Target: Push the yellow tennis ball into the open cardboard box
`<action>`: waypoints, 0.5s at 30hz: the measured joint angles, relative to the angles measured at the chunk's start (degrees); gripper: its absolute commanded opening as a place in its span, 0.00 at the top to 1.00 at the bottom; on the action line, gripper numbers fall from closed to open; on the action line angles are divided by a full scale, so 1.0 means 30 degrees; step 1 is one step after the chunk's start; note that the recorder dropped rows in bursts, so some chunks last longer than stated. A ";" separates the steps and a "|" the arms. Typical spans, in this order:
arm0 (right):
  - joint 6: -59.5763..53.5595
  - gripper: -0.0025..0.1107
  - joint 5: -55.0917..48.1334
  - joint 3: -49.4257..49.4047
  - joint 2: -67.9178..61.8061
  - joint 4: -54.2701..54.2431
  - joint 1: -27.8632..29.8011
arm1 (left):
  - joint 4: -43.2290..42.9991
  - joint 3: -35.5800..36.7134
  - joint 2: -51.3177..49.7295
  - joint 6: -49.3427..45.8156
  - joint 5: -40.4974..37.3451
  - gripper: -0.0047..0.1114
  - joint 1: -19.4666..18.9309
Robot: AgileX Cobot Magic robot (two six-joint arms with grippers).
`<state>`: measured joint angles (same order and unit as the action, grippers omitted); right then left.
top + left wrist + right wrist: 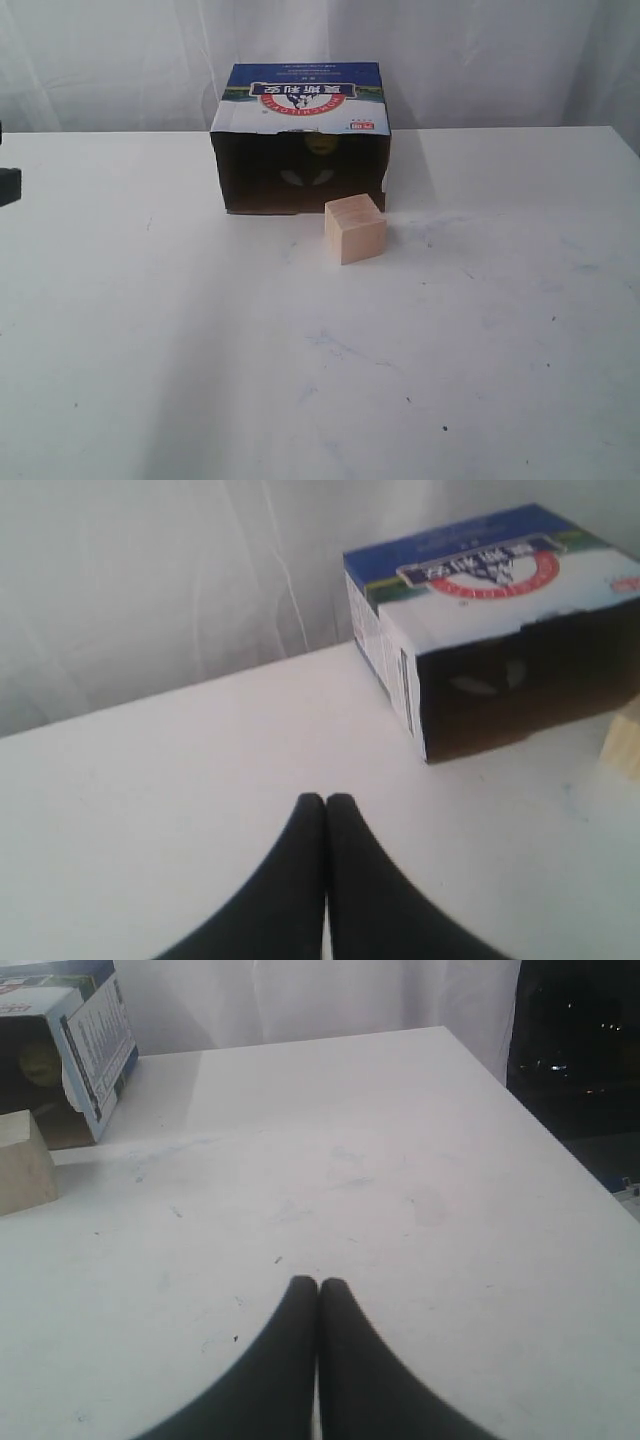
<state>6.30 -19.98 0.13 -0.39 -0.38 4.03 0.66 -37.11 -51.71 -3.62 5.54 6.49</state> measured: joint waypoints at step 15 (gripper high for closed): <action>0.0000 0.98 0.0000 0.0000 0.0000 0.0000 0.0000 | -0.0585 0.0000 0.0194 0.1399 -0.6696 0.96 -0.0702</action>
<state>6.30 -19.98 0.13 -0.39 -0.38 4.03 -1.09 -37.11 -51.12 0.58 -14.55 4.39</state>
